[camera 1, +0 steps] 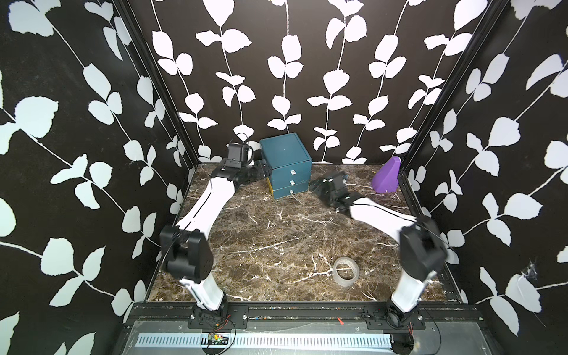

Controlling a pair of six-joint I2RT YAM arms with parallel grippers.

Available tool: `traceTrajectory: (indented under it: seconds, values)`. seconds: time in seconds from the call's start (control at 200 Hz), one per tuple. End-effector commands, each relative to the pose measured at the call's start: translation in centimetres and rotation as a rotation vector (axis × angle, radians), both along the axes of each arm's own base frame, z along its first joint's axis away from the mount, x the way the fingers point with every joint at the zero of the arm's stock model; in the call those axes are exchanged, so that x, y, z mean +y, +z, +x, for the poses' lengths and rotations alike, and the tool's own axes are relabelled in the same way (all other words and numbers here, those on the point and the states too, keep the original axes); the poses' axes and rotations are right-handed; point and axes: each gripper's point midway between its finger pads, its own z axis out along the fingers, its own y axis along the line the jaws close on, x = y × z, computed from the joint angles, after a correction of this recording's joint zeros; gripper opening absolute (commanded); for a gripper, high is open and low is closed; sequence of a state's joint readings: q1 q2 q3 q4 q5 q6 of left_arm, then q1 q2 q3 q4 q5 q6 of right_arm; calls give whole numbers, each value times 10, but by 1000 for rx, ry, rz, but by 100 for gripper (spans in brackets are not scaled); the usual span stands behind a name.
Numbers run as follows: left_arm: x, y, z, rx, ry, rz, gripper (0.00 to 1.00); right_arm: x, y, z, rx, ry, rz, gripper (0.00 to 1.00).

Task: Place the brooch boxes into the drawer by color
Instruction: Reset both arms

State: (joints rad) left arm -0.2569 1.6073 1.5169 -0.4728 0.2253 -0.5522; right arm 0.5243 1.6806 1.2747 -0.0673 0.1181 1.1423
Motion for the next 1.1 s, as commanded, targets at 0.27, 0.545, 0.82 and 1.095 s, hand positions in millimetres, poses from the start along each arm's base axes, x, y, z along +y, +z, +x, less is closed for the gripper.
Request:
traceTrajectory:
  seconds: [0.27,0.545,0.82,1.095]
  values:
    - [139,-12,-95,-58,405,561,99,-215,26,-92,2,-157,-786,99]
    - [170,-124,-113,-63,174,1004,99,-284,-64,-132,93,-176,-1102,99]
    - [176,-186,-91,5,168,923,99,-271,-87,-83,-115,-121,-1039,99]
    - [189,-173,-49,-167,227,750,99,-262,-106,-60,-271,-63,-948,99]
